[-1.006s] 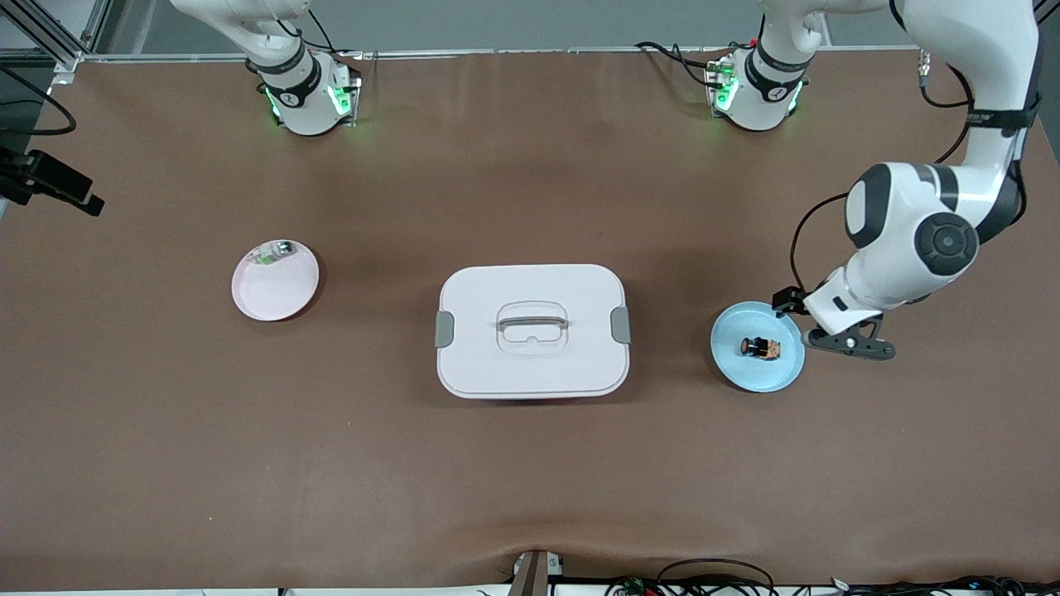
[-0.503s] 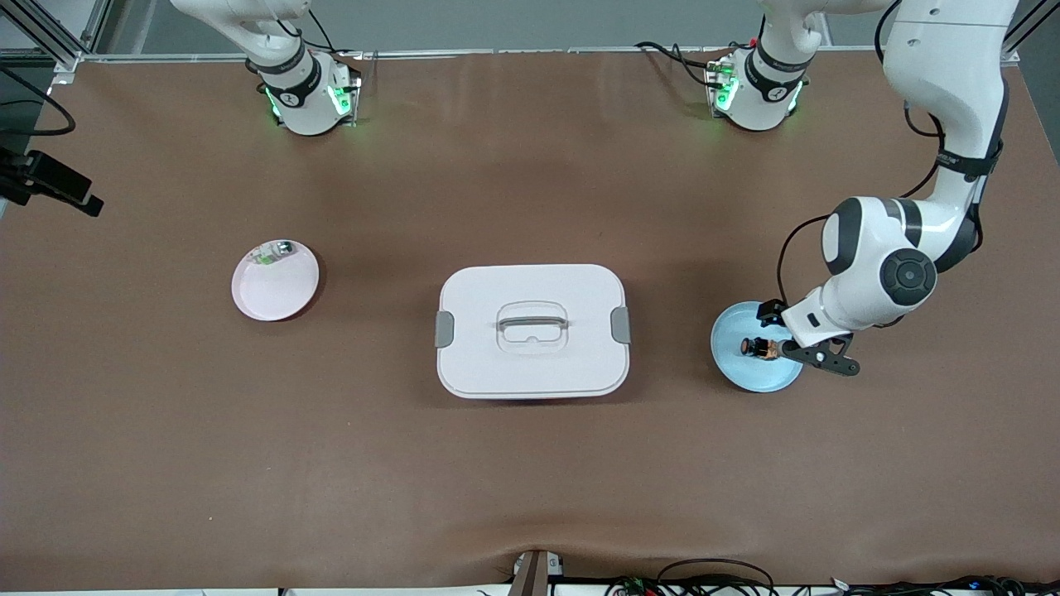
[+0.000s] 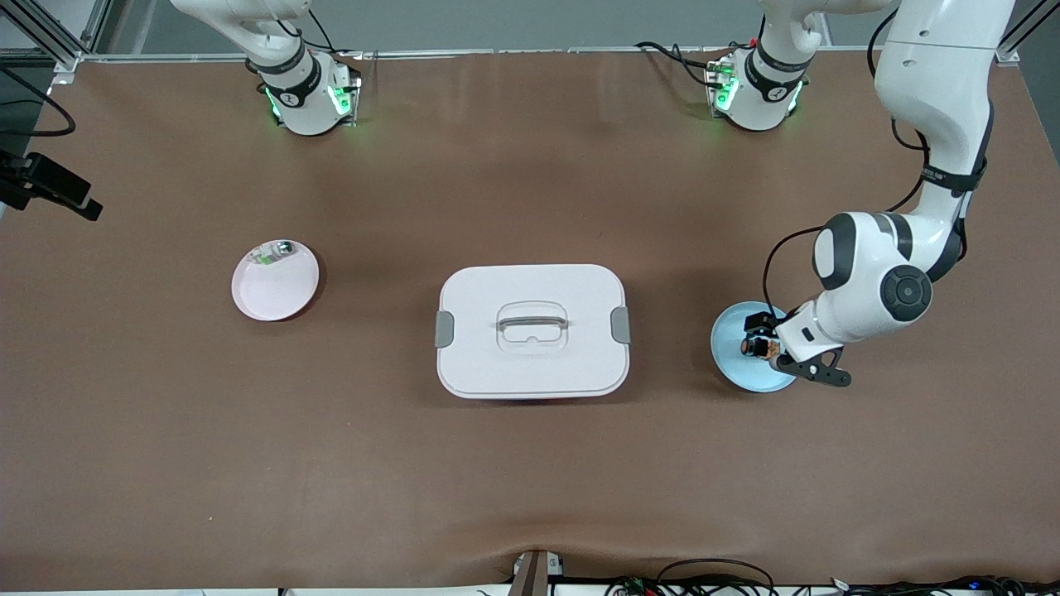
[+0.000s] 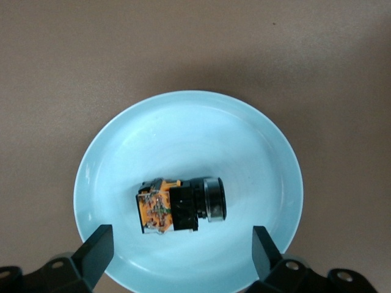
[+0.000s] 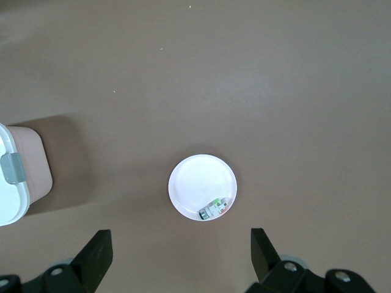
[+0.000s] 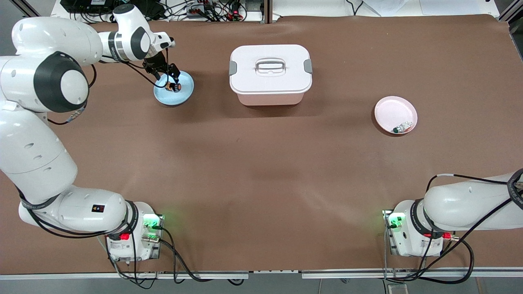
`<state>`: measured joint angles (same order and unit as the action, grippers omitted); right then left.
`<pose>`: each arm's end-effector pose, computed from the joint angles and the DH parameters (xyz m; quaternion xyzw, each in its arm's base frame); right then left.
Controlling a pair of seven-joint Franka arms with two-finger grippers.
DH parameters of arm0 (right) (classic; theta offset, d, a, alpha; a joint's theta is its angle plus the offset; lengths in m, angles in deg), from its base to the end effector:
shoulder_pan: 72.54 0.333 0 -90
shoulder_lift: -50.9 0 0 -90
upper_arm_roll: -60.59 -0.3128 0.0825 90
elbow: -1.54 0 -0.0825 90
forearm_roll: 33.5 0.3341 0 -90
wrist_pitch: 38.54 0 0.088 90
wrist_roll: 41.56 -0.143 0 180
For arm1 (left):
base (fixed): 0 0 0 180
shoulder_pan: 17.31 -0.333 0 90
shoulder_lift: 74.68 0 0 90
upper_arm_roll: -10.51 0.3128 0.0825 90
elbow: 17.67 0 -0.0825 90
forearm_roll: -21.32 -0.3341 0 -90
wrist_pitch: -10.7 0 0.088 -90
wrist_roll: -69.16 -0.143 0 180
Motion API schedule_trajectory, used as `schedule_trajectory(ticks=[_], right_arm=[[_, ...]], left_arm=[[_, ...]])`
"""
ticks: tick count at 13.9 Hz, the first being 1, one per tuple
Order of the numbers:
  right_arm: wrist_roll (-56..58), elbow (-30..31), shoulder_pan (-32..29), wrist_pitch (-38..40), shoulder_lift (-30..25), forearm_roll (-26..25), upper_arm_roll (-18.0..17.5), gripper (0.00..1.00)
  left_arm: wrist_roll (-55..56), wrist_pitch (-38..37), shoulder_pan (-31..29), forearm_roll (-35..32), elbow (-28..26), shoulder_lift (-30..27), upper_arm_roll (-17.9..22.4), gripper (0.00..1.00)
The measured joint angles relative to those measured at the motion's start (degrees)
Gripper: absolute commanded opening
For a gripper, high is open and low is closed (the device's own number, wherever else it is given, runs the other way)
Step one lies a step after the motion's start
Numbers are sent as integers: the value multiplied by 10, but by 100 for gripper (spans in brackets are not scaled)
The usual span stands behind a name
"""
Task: Transfer orange switch to right arm and place
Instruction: 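Lower the left gripper and grasp the orange switch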
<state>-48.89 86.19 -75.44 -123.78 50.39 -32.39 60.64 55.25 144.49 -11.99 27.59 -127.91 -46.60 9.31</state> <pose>0.4939 -0.0225 0.6214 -0.9960 0.0887 -0.0092 0.0100 0.5762 -0.0701 0.2262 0.9888 -0.1371 -0.0367 0.0454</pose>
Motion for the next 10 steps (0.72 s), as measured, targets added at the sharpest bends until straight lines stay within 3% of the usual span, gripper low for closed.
schedule_trajectory(ticks=[10], right_arm=[[0, 0, -2, -6, 0, 0, 2, 100]], left_arm=[[1, 0, 1, 0, 24, 44, -6, 100]])
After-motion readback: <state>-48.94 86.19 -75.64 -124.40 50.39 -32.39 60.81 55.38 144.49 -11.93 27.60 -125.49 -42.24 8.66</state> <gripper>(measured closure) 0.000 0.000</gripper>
